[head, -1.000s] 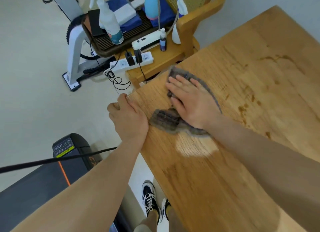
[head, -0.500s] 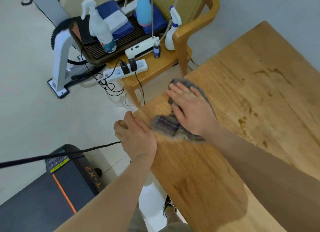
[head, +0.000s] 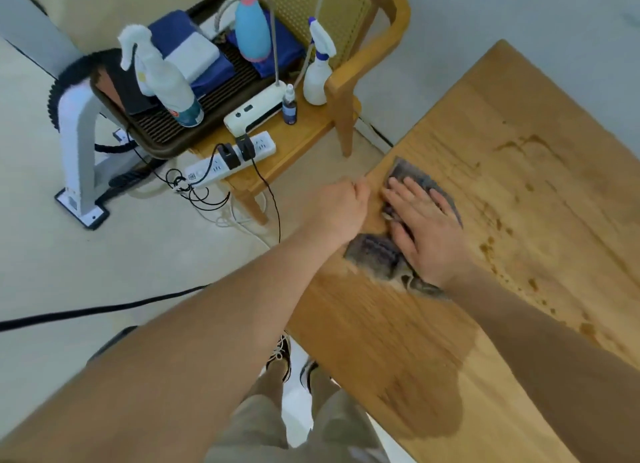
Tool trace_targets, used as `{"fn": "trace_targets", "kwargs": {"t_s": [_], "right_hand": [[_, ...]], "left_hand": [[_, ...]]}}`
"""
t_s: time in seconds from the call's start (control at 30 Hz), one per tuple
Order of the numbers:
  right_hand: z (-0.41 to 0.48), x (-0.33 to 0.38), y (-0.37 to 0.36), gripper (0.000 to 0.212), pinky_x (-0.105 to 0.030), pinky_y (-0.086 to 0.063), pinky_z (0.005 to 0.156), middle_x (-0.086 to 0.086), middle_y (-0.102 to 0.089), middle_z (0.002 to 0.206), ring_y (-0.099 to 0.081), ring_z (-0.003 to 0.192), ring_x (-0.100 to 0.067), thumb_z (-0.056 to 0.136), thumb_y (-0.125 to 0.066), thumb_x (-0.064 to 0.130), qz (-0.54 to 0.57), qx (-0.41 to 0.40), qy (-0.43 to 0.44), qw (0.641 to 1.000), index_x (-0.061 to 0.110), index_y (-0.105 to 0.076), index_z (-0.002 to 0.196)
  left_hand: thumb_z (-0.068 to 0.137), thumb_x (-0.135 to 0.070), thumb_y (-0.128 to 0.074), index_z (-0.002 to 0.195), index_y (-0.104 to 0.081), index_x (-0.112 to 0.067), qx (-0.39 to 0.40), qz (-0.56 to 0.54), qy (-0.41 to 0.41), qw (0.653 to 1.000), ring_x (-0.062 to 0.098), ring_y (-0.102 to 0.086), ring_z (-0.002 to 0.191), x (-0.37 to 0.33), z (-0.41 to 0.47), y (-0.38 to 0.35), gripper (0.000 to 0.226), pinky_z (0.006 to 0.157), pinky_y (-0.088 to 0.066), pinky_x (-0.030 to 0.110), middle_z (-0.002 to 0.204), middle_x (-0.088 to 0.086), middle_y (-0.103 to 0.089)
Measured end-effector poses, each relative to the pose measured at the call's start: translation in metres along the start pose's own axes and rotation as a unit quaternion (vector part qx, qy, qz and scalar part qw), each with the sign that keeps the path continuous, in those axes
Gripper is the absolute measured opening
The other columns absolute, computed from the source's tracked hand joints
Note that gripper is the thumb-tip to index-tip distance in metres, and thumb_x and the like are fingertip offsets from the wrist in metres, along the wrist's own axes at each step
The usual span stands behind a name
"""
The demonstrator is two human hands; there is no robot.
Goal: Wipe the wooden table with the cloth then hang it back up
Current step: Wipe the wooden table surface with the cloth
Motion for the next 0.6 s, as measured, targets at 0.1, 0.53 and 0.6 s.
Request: {"fn": "trace_targets", "kwargs": {"t_s": [0.1, 0.53, 0.6], "right_hand": [[0.008, -0.035, 0.013, 0.05, -0.046, -0.016, 0.118, 0.001, -0.028, 0.157, -0.017, 0.147, -0.015, 0.101, -0.029, 0.03, 0.029, -0.083, -0.18, 0.98, 0.02, -0.029, 0.15], [0.028, -0.088, 0.025, 0.053, -0.042, -0.011, 0.12, -0.003, -0.024, 0.158, -0.015, 0.147, -0.019, 0.099, -0.028, 0.029, 0.045, -0.116, -0.298, 0.946, 0.015, -0.03, 0.149], [0.035, -0.051, 0.016, 0.054, -0.041, -0.011, 0.12, -0.003, -0.025, 0.158, -0.016, 0.147, -0.02, 0.098, -0.027, 0.031, 0.044, -0.108, -0.247, 0.962, 0.014, -0.031, 0.149]], "left_hand": [[0.102, -0.039, -0.015, 0.093, -0.056, -0.012, -0.054, 0.029, 0.006, 0.998, 0.028, -0.06, 0.064, -0.002, -0.003, -0.014, 0.049, 0.053, -0.043, 0.033, 0.07, 0.007, -0.061], [0.103, -0.035, -0.012, 0.077, -0.046, -0.021, -0.098, 0.112, 0.02, 0.989, 0.01, -0.048, 0.046, -0.007, -0.003, -0.016, 0.044, 0.043, -0.029, 0.025, 0.054, -0.005, -0.05], [0.102, -0.036, -0.011, 0.081, -0.045, -0.021, -0.088, 0.119, 0.036, 0.988, 0.011, -0.048, 0.049, -0.006, -0.006, -0.015, 0.042, 0.045, -0.03, 0.026, 0.057, -0.005, -0.051]]}}
Point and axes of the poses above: each hand's wrist, its own z-axis towards the middle knuckle, its own y-axis out of the back of the hand, x = y × z, the point moved 5 cm from there along z, towards the middle knuckle
